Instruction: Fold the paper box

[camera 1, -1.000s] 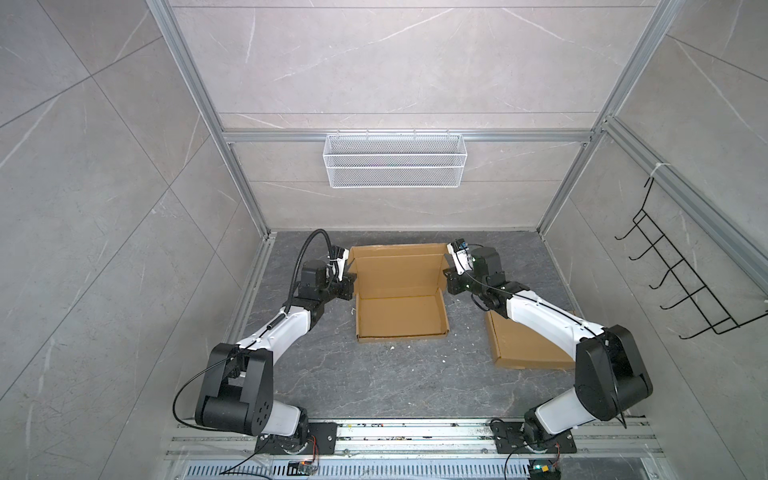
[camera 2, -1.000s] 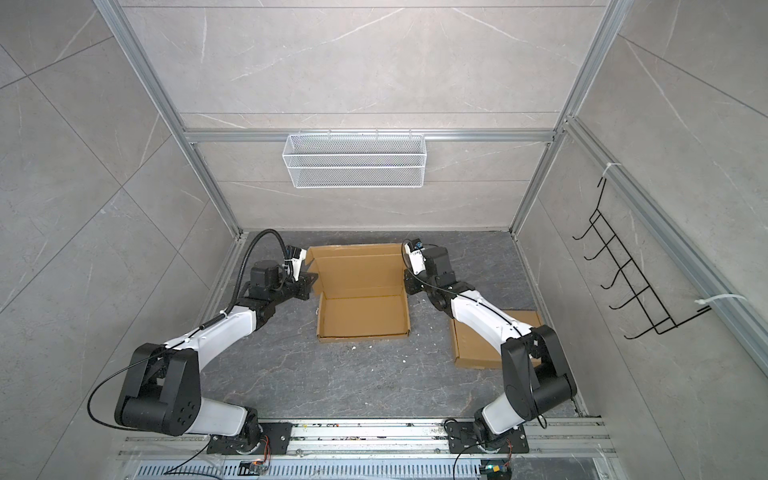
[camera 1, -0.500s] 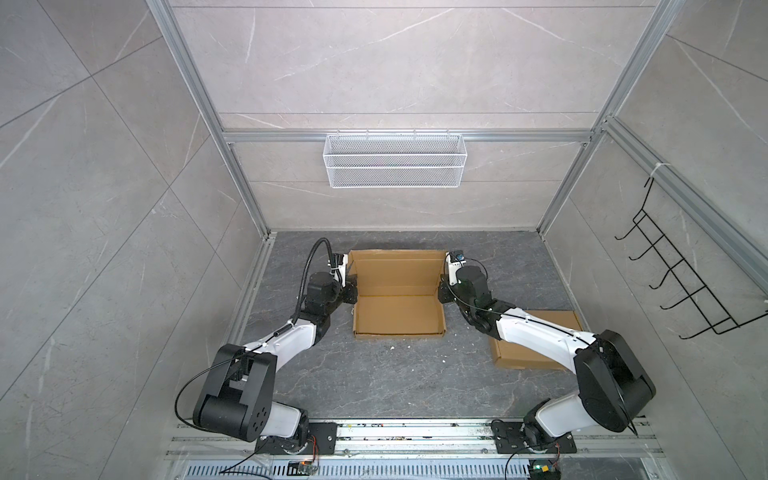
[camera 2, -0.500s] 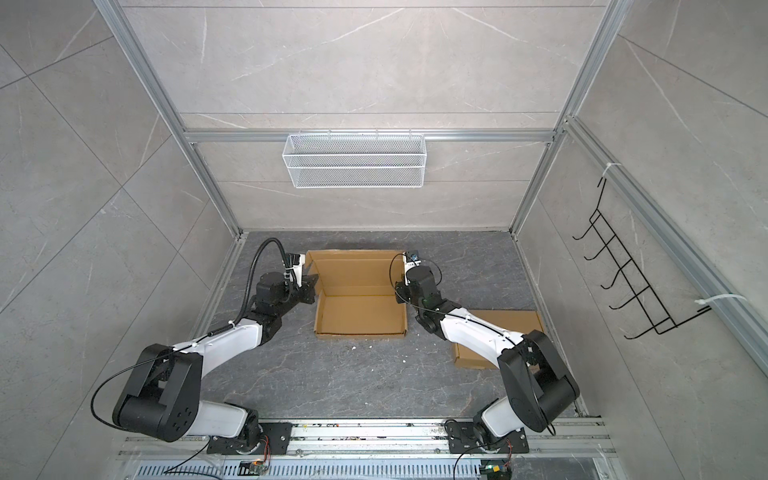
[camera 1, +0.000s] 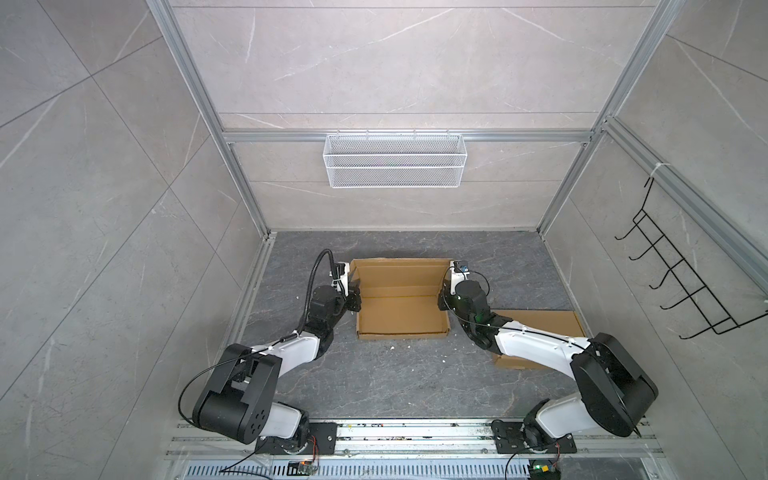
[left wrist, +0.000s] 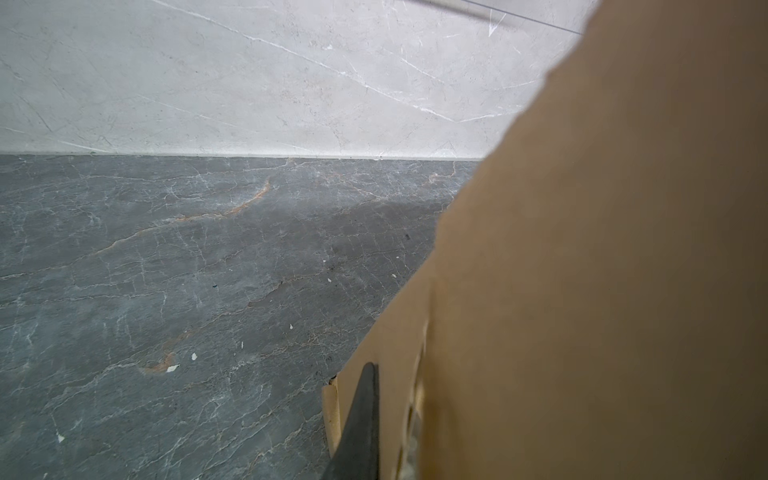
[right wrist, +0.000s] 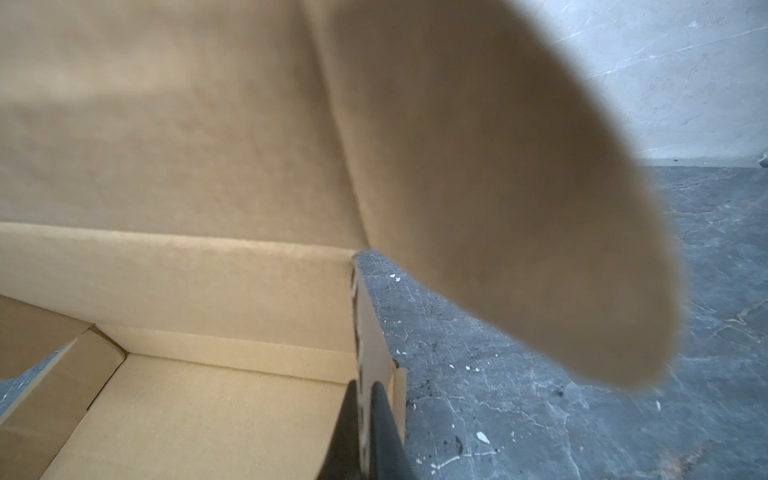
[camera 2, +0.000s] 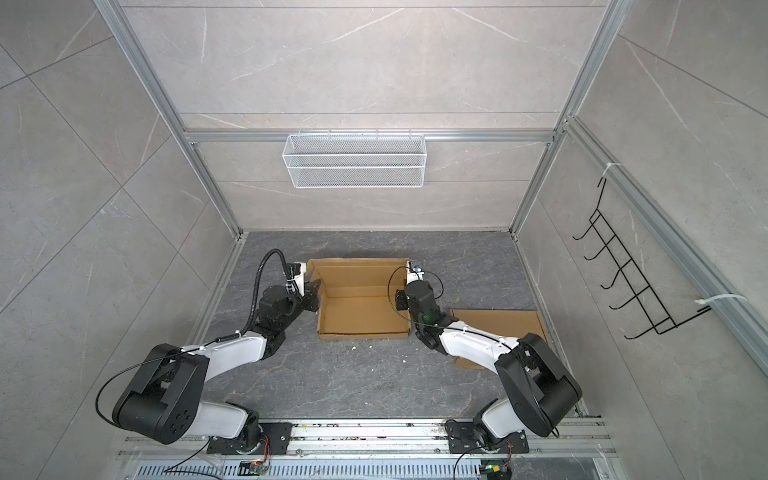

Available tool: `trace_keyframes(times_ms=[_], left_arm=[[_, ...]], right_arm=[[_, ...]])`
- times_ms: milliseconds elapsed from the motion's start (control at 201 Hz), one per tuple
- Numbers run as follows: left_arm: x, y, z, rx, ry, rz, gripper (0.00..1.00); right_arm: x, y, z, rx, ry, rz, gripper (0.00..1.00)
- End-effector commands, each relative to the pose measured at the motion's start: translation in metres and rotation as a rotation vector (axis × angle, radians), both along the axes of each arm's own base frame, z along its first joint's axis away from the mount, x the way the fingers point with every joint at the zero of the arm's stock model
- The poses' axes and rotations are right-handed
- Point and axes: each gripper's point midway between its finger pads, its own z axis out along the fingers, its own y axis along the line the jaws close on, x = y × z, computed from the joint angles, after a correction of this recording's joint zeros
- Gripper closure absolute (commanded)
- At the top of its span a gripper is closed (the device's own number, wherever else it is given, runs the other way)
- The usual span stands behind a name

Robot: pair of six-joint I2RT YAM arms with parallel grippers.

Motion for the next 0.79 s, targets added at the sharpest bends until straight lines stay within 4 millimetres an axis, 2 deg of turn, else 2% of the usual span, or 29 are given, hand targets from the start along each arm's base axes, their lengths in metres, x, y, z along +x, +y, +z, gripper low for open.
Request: trace_keyframes(times_ms=[0, 134, 309, 528, 652, 786], left_arm=[[-0.021, -0.032, -0.009, -0.049, 0.052, -0.123, 1.0], [-0.025, -0.044, -0.003, -0.045, 0.051, -0.108, 1.0], [-0.028, -0.049, 0.005, -0.053, 0.044, -0.074, 1.0], [-0.037, -0.058, -0.017, -0.052, 0.049, -0.052, 1.0], [-0.042, -0.062, -0.029, -0.039, 0.048, -0.043, 1.0], [-0.047, -0.068, -0.032, -0.041, 0.044, -0.059, 1.0]], right_arm=[[-0.028, 0.013, -0.043, -0.03, 0.126, 0.069, 1.0], [-0.034, 0.013, -0.048, -0.021, 0.128, 0.045, 1.0], [-0.039, 0.016, -0.048, -0.009, 0.126, 0.035, 1.0], [-0.048, 0.018, -0.055, 0.011, 0.139, 0.007, 1.0], [-0.055, 0.011, -0.069, 0.024, 0.163, -0.035, 1.0], [-0.061, 0.006, -0.079, 0.044, 0.179, -0.057, 1.0]])
